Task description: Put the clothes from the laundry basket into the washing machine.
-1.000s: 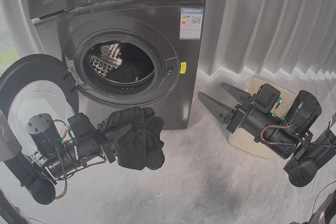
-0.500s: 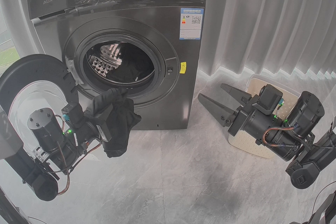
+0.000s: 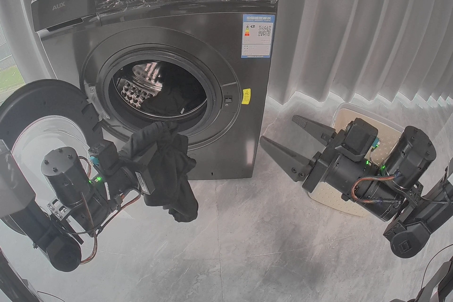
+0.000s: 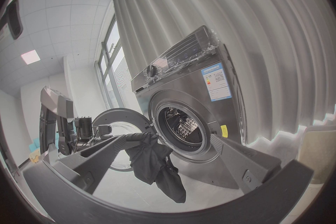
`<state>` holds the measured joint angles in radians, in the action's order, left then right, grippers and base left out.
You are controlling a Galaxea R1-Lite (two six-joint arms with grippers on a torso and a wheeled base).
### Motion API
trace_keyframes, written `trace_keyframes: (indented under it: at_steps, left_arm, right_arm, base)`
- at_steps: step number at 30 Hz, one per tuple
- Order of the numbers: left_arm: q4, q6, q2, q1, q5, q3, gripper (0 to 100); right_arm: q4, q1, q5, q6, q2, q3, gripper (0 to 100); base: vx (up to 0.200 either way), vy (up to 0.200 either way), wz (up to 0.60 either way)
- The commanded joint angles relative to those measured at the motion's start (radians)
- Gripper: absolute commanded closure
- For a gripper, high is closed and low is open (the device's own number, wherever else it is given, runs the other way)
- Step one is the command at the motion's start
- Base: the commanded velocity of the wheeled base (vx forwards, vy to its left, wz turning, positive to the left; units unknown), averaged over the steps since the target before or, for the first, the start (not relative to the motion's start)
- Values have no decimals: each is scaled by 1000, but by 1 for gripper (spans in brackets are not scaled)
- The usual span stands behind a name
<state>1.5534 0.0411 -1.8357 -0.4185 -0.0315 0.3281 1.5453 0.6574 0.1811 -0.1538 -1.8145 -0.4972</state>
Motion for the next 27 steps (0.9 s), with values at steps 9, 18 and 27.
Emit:
trace_keyframes:
  at_steps: [9, 18, 27]
  left_arm:
    - [1, -6, -40, -6, -7, -9, 100]
    - [2, -4, -63, -19, -10, -4, 100]
    - [2, -4, -96, -25, -11, -1, 100]
  right_arm:
    - [2, 19, 29, 22, -60, 49, 0]
    - [2, 22, 28, 22, -51, 51, 0]
    - [2, 22, 28, 22, -51, 52, 0]
  base:
    - [111, 0, 0]
    - [200, 0, 0]
    - [89, 0, 0]
